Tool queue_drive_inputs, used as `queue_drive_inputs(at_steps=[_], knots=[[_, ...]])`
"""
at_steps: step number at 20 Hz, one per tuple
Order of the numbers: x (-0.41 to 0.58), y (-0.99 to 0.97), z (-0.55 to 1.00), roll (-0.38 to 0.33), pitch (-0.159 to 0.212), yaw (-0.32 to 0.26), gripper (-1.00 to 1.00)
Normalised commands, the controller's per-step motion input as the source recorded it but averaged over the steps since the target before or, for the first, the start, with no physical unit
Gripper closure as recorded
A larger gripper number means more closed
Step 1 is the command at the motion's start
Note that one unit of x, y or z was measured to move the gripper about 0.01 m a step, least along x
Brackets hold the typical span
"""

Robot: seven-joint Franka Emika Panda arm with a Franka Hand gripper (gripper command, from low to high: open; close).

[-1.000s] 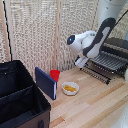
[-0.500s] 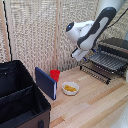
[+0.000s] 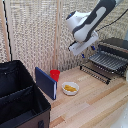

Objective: Gently stretch your hand towards the oven tray's handle, obtaining a firm grip, and draw it cautiously out of the oven. Transition your grip to the hot dog bowl, gingerly seizing the edge, and elevate it from the surface. Hover the bowl over the tray, delicately lower it, and temper your grip, establishing the bowl's equilibrium.

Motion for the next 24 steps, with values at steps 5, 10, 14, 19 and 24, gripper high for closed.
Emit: queue_drive_inputs(at_steps=[5, 10, 14, 19, 24], knots=[[0.000, 0.57, 0.14, 0.138, 0.009, -0.148, -1.00], [0.000, 0.72, 0.01, 0.045, 0.000, -0.135, -1.00], [-0.023, 0.78, -0.01, 0.015, 0.001, -0.107, -1.00], [-0.234, 0.70, -0.01, 0.027, 0.011, -0.055, -1.00], [-0.422, 0.41, 0.01, 0.181, -0.011, -0.022, -1.00]])
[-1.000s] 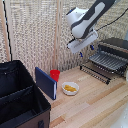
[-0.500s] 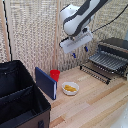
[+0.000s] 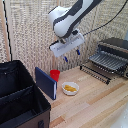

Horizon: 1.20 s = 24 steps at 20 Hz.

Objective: Gently stretch your hand towards the oven tray's handle, obtaining a firm grip, and draw it cautiously out of the oven. Transition your grip to the hot dog bowl, gingerly seizing the edge, and elevate it from the surface. Hover the bowl over the tray, delicately lower it, and temper your grip, establishing the bowl's equilibrium.

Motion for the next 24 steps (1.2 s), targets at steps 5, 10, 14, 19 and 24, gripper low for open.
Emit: queue_drive_inputs(at_steps=[5, 10, 14, 19, 24], knots=[[-0.602, 0.05, 0.00, 0.206, -0.097, 0.003, -1.00], [-0.526, -0.09, -0.01, 0.156, -0.127, 0.018, -1.00], [-0.416, -0.24, -0.11, 0.062, -0.072, 0.012, -1.00], [-0.222, -0.35, -0.22, 0.023, -0.017, 0.020, -1.00], [-0.027, -0.49, -0.21, 0.005, -0.006, 0.021, -1.00]])
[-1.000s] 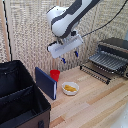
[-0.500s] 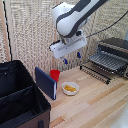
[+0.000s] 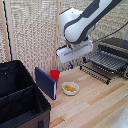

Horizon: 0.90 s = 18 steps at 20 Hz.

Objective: Gently stretch your hand towards the oven tray's handle, obtaining a firm grip, and draw it cautiously out of the oven. Transition your grip to the hot dog bowl, gingerly seizing the edge, and elevate it from the surface. Hover the bowl over the tray, delicately lower it, and temper your grip, establishing the bowl's equilibrium.

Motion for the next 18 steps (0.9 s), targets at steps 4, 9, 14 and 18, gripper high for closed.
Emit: queue_drive_inputs(at_steps=[4, 9, 14, 18], knots=[[0.039, -0.50, -0.23, 0.000, -0.010, 0.017, -1.00], [0.174, -0.25, -0.25, -0.012, 0.000, 0.029, -1.00], [0.181, -0.07, -0.31, -0.052, -0.003, 0.033, -1.00], [0.090, 0.00, -0.28, -0.039, 0.003, 0.021, -1.00]])
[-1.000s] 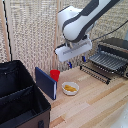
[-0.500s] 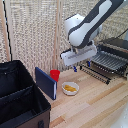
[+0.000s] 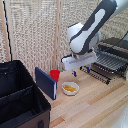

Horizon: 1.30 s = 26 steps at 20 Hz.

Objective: Gently stretch your hand towards the oven tray's handle, obtaining a firm grip, and draw it cautiously out of the oven. Transition your grip to the hot dog bowl, gingerly seizing the edge, and elevate it from the surface. Hover the bowl over the tray, delicately lower it, and temper your grip, establishing the bowl's equilibrium.

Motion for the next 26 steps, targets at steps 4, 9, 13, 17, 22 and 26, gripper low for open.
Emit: queue_drive_inputs(at_steps=[4, 9, 13, 17, 22, 26], knots=[[0.019, -0.05, -0.31, -0.018, 0.036, 0.006, -1.00], [0.039, -0.23, -0.27, -0.036, 0.005, 0.047, -1.00], [0.055, -0.37, -0.27, -0.027, 0.000, 0.077, -1.00], [0.056, -0.25, -0.28, -0.007, 0.000, 0.099, -1.00], [0.000, -0.06, -0.17, 0.000, 0.004, 0.082, -1.00], [0.000, 0.00, -0.16, 0.012, 0.040, 0.031, 1.00]])
